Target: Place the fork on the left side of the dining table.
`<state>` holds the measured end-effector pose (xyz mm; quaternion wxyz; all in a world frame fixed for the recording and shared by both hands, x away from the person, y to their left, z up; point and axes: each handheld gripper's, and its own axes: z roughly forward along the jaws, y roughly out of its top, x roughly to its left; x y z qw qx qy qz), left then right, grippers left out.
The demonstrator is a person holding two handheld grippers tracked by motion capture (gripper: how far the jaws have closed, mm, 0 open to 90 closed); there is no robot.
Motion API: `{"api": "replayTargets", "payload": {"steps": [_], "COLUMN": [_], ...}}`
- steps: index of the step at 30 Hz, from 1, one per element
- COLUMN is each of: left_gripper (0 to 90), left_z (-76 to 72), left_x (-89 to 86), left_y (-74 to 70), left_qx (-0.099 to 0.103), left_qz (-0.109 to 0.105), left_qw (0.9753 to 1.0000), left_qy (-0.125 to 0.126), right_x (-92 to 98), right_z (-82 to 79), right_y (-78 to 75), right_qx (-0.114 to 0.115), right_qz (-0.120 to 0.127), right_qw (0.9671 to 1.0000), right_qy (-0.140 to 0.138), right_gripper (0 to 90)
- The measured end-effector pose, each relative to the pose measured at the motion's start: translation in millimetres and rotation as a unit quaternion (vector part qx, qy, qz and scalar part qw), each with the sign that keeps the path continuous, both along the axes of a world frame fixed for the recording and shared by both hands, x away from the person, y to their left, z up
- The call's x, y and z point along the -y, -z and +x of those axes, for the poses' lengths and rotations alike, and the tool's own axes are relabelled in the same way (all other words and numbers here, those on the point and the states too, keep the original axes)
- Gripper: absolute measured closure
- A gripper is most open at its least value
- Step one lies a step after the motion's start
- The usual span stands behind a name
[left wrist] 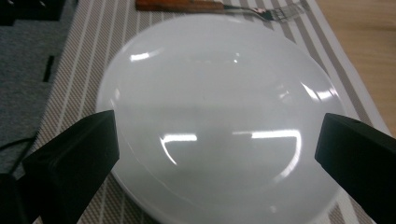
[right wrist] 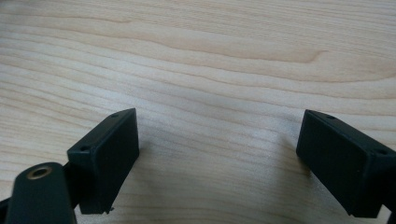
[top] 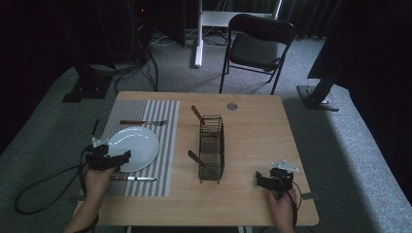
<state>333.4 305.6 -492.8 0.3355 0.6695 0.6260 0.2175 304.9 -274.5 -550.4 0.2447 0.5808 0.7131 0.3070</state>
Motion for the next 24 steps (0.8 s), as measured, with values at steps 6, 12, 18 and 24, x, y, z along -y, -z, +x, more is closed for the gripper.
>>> {"api": "replayTargets", "payload": {"steps": [6, 12, 18, 24], "left_gripper": [0.0, 0.0, 0.0, 0.0], "left_z": [-22.0, -35.6, -51.7, -71.2], "left_x": [4.5, 9.6, 7.0, 5.6], "left_y": [3.4, 9.2, 13.8, 19.4], "left_qx": [0.003, -0.002, 0.002, 0.013], "left_qz": [-0.010, -0.007, -0.008, -0.004], "left_qw": [0.9998, 0.9996, 0.9998, 0.9998], "left_qy": [0.016, 0.027, 0.019, 0.015], "right_x": [0.0, 0.0, 0.0, -0.1], "right_z": [0.0, 0.0, 0.0, 0.0], "right_y": [0.0, 0.0, 0.0, -0.1], "right_qx": [0.000, 0.000, 0.000, -0.001], "right_qz": [0.000, 0.000, 0.000, 0.001], "right_qw": [1.0000, 1.0000, 1.0000, 1.0000], "right_qy": [0.000, 0.000, 0.000, 0.001], "right_gripper": [12.7, 12.7, 12.7, 12.7]}}
